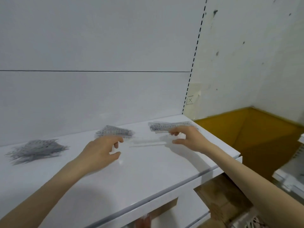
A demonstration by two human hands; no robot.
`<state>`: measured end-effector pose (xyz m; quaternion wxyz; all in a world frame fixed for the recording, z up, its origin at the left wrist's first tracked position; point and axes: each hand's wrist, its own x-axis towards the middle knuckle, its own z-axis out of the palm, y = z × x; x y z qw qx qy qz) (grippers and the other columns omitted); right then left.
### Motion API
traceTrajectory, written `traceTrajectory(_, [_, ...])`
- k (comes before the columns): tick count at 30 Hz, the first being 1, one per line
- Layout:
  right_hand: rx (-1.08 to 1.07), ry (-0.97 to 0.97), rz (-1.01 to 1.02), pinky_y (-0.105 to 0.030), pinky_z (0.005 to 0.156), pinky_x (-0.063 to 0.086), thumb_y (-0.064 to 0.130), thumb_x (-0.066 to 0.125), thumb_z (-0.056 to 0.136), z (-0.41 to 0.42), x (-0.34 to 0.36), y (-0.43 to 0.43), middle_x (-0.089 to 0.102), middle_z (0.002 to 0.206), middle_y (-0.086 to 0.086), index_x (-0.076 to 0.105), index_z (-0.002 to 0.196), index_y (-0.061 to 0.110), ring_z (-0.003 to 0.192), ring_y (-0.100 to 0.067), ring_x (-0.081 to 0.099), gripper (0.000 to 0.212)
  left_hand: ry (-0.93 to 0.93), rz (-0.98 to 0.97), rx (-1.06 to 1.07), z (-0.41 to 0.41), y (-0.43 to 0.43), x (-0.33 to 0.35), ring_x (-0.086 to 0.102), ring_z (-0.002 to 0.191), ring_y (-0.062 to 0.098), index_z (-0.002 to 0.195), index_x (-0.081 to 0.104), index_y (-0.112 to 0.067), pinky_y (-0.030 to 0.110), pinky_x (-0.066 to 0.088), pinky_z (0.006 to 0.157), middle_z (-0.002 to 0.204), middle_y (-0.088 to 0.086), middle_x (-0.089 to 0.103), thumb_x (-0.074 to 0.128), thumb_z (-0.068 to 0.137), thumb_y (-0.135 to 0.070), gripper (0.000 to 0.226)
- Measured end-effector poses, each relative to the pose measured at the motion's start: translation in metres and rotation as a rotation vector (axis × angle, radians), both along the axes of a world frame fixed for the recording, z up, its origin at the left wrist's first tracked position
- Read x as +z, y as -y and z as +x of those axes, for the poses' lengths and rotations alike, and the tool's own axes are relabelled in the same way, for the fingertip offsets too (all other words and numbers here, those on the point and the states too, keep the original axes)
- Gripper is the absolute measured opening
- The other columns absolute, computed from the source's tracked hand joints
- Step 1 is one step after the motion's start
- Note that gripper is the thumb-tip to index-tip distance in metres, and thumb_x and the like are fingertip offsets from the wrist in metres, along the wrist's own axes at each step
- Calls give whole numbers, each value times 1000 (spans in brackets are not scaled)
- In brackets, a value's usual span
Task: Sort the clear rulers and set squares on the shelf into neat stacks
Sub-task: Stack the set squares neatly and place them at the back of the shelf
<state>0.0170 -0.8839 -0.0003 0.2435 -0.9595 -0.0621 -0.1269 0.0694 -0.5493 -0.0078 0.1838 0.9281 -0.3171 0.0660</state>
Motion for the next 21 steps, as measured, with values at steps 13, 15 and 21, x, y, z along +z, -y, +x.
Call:
traceTrajectory(13, [-287,-80,-12,-31,88,45,10,64,80,50,-9,45,66,111,-3,69,108,11,104,-22,58,28,10,-18,76,7,-18,-11,54,85,5,104,59,-33,32,48,79,93,-22,55,60,87,-26,18])
traceTrajectory(15, [-275,-86,-19,-30,89,43,11,64,78,49,-10,46,65,115,-3,67,112,12,108,-22,57,34,12,-13,75,6,-17,-13,54,86,4,105,61,-31,29,47,79,94,-22,55,59,88,-26,18])
traceTrajectory(21, [-193,-34,-159,-30,105,30,17,69,80,43,-11,37,51,141,-3,56,131,15,131,-21,43,54,16,20,47,1,-2,-13,50,91,2,107,59,-32,22,41,78,99,-19,55,53,91,-29,17])
